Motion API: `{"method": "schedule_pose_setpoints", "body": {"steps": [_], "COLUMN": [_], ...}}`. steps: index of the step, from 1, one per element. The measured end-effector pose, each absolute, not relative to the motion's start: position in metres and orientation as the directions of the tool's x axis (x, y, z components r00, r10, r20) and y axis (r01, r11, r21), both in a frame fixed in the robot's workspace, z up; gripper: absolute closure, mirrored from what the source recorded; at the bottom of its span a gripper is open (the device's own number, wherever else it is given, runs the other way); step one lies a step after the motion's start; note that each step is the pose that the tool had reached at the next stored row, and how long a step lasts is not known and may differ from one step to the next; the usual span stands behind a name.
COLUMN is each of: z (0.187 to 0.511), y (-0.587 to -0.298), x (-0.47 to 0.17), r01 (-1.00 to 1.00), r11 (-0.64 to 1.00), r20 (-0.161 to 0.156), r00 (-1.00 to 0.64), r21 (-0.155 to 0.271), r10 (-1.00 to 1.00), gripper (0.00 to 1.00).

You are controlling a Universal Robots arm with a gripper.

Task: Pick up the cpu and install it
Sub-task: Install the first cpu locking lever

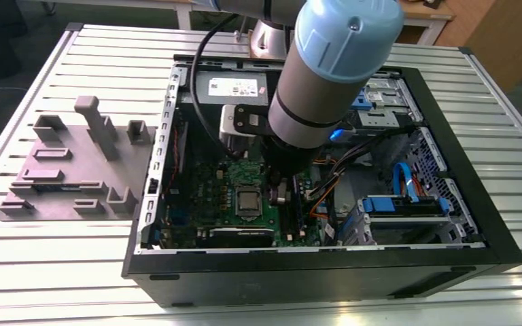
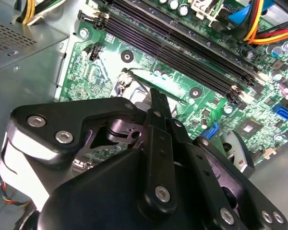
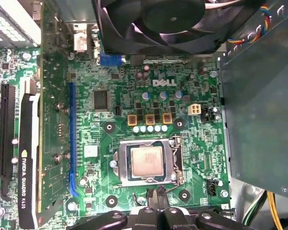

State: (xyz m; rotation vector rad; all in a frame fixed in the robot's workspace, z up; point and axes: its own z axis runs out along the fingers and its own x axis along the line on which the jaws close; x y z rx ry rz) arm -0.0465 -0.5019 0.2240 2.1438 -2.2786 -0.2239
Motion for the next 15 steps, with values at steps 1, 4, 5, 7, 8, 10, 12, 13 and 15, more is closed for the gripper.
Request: {"method": "schedule_pose_setpoints", "body": {"steps": [1,4,5,7,8,10,12,13,15], "z": [0.2240,0.2240,0.2240,0.2240,0.2239,0.2238,0.2236,0.2233,0.2221], "y": [-0.5020,-0.5021,-0.5022,-0.5022,-0.5023,-0.5025,-0.5034,-0.5044,-0.5058], "x": [-0.0464,-0.0464,-0.0464,-0.0463,-0.0463,-0.0463,-0.0463,-0.0462,-0.0464], "r01": [-0.993,-0.993,-0.993,-0.994,-0.994,-0.994,-0.994,-0.994,-0.994], "r11": [0.055,0.052,0.048,0.036,0.030,0.016,0.006,0.005,0.005], "r20": [-0.094,-0.094,-0.094,-0.094,-0.094,-0.094,-0.094,-0.094,-0.094], "r00": [-0.065,-0.062,-0.058,-0.046,-0.040,-0.027,-0.016,-0.015,-0.015], "r21": [0.107,0.107,0.107,0.107,0.107,0.107,0.106,0.106,0.106], "r10": [-0.993,-0.994,-0.994,-0.995,-0.995,-0.995,-0.995,-0.995,-0.995], "gripper": [0.90,0.90,0.90,0.90,0.90,0.90,0.90,0.90,0.90]}}
